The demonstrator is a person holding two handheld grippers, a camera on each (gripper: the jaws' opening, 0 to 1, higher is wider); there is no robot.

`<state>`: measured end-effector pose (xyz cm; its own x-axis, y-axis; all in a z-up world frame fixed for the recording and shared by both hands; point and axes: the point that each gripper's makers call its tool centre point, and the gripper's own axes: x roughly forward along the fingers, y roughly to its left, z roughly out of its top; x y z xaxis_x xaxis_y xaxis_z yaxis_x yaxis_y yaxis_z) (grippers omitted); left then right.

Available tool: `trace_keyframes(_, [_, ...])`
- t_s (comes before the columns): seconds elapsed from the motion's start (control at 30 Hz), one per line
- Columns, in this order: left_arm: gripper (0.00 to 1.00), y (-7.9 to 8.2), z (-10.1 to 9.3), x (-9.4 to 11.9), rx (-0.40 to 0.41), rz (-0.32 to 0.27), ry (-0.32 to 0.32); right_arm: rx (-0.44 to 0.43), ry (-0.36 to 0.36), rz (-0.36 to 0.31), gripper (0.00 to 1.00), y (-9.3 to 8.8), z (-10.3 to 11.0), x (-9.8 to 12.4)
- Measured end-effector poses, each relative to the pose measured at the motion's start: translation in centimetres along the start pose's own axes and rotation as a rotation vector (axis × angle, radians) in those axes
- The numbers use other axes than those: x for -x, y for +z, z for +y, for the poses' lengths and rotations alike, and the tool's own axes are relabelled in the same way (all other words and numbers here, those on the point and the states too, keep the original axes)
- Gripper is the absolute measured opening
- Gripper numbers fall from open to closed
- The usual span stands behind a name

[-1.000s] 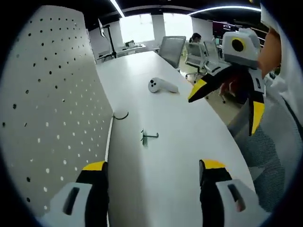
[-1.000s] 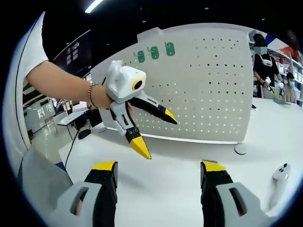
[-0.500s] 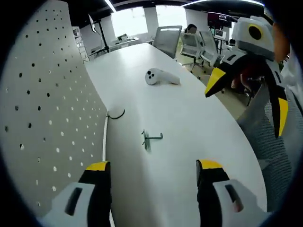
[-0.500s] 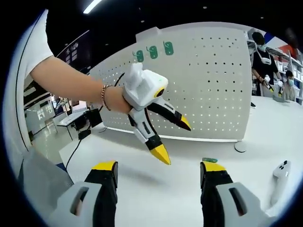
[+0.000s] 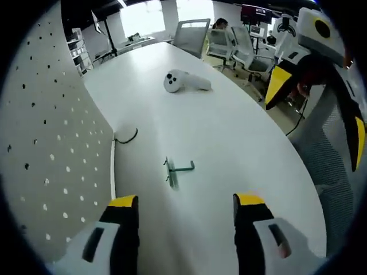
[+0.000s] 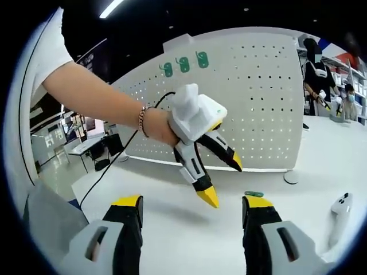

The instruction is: Insert the hook assembly into the mounting plate slot until the hook locks in place.

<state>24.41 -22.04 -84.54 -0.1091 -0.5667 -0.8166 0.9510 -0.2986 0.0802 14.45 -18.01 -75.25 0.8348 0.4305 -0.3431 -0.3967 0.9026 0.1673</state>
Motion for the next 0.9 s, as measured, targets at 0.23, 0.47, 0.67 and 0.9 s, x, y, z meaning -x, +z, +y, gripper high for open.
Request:
trace_keyframes(0.23, [0.64, 0.9, 0.5, -1.5, -0.014, 0.015, -0.02, -0.012, -0.003, -0.006, 0.68, 0.1, -0.1, 0.1])
trace_keyframes(0.47, [0.64, 0.8, 0.6, -3.0, -0.022, 0.054, -0.052, -0.026, -0.009, -0.014, 0.68, 0.1, -0.4, 0.2])
trace_keyframes(0.67, [0.63, 0.2, 0.3, -4.0, -0.038, 0.106, -0.086, -0.03, -0.009, -0.014, 0.68, 0.1, -0.4, 0.2])
trace_keyframes(0.9, [0.61, 0.4, 0.6, -4.9, -0.032, 0.13, -0.1, -0.036, -0.011, -0.016, 0.68, 0.1, -0.4, 0.2])
